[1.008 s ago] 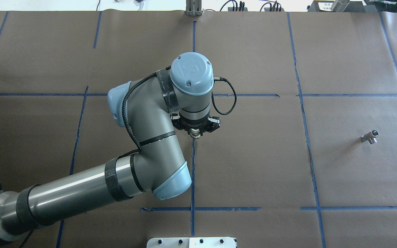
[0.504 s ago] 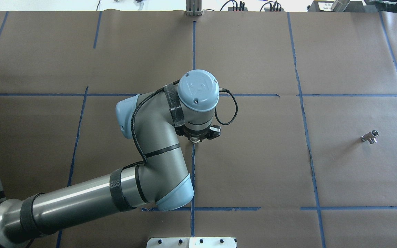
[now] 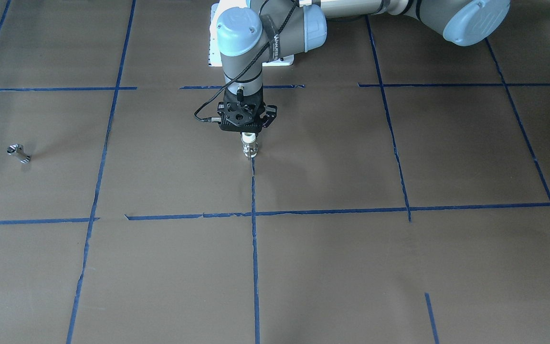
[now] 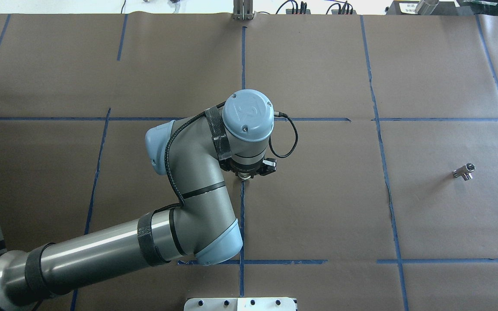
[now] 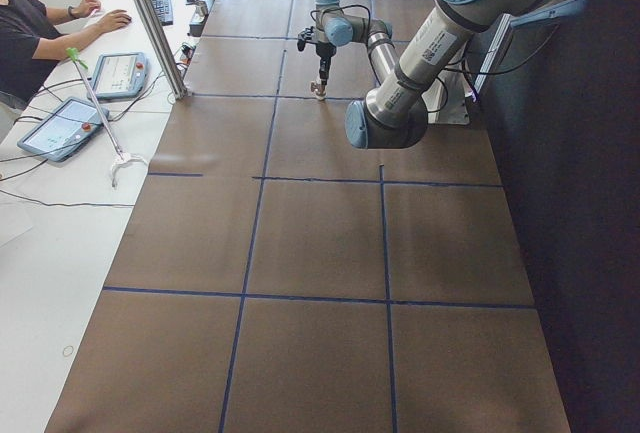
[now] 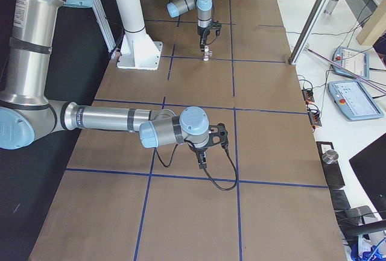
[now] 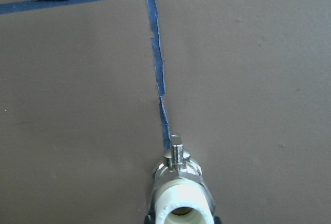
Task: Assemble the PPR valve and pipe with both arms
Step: 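Lift the valve with the left gripper and carry it to table center, then set the valve upright and open the left gripper while the right reaches out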
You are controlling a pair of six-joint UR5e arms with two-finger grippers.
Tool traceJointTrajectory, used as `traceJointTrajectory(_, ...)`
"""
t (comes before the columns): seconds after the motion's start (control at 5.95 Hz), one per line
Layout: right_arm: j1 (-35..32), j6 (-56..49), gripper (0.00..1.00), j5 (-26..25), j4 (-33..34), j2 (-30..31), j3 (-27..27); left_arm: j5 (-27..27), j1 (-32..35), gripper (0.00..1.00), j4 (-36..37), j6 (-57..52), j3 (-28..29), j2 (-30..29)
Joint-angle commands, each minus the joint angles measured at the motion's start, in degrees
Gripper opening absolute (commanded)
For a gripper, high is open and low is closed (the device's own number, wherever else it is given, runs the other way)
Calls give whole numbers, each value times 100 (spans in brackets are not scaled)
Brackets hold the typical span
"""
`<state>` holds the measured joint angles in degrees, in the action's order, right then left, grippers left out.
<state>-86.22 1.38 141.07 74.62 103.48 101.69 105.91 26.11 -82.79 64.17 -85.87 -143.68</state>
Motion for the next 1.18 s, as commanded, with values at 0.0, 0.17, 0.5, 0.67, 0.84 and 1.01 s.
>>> traceJointTrajectory(0.0, 0, 2, 100, -1, 0, -4, 0, 0, 0, 41, 0, -1, -17, 33)
traceJointTrajectory(0.17, 0, 2, 100, -1, 0, -4, 0, 0, 0, 68, -9, -1, -17, 42)
traceJointTrajectory(0.5, 0, 2, 100, -18, 0, -4, 0, 0, 8, 98, -44, 17, -96, 85)
traceJointTrajectory(0.67, 0, 20, 100, -18, 0, -4, 0, 8, 26, 99, -18, 17, -288, 112)
traceJointTrajectory(0.84, 209, 342, 100, -35, -9, -4, 52, 26, 52, 100, 26, 26, -907, 417)
traceJointTrajectory(1.01, 524, 1015, 100, -70, -418, -4, 88, 35, 165, 100, 44, 43, -1418, 681)
